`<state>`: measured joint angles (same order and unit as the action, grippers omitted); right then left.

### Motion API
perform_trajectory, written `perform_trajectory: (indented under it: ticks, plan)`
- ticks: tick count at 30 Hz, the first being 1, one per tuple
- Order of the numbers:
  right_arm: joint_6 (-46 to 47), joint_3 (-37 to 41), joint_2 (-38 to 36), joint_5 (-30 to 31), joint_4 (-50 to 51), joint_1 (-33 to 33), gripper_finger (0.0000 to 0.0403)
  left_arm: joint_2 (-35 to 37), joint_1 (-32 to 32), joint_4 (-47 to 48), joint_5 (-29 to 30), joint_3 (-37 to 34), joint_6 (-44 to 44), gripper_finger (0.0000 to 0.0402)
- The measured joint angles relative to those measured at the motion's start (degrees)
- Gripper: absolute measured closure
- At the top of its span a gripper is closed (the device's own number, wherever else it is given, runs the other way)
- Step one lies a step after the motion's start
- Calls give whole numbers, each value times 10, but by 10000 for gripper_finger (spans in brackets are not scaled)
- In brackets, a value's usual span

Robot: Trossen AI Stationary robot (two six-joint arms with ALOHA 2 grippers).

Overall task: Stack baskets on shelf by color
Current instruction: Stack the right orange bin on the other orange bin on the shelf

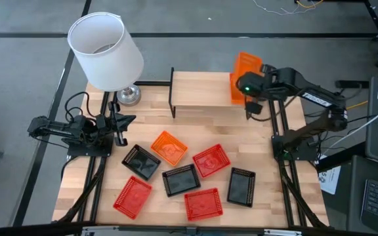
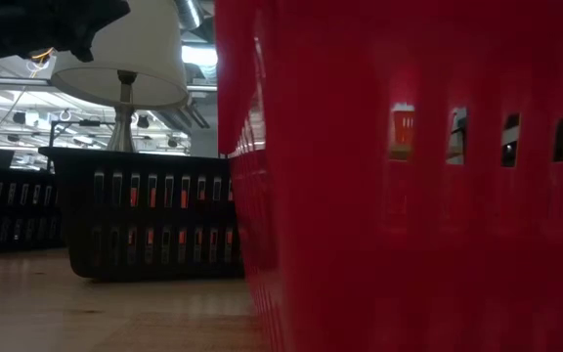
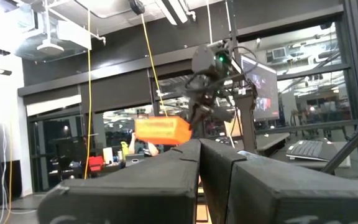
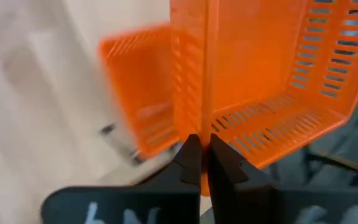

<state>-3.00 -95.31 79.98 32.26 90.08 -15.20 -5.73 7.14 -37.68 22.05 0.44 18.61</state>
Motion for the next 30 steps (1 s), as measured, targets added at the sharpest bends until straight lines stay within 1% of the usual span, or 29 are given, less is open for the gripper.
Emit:
perform_trajectory:
  ticks: [2,5,11,16,20,24,30]
  plan:
    - [2,38,-17,-11,-4,-1,401,0,0,0,0,0,0,401]
    - [3,83,-20,-19,-14,0,401,0,0,0,0,0,0,401]
    - [-25,131,-16,-20,-61,-1,401,0,0,0,0,0,0,401]
    - [-34,126,-18,0,-60,-1,401,0,0,0,0,0,0,401]
    - [-36,126,-18,0,-59,-1,389,0,0,0,0,0,0,401]
    - [-39,126,-18,-13,-57,-1,376,0,0,0,0,0,0,401]
    - [-37,126,-18,-4,-49,-1,369,0,0,0,0,0,0,401]
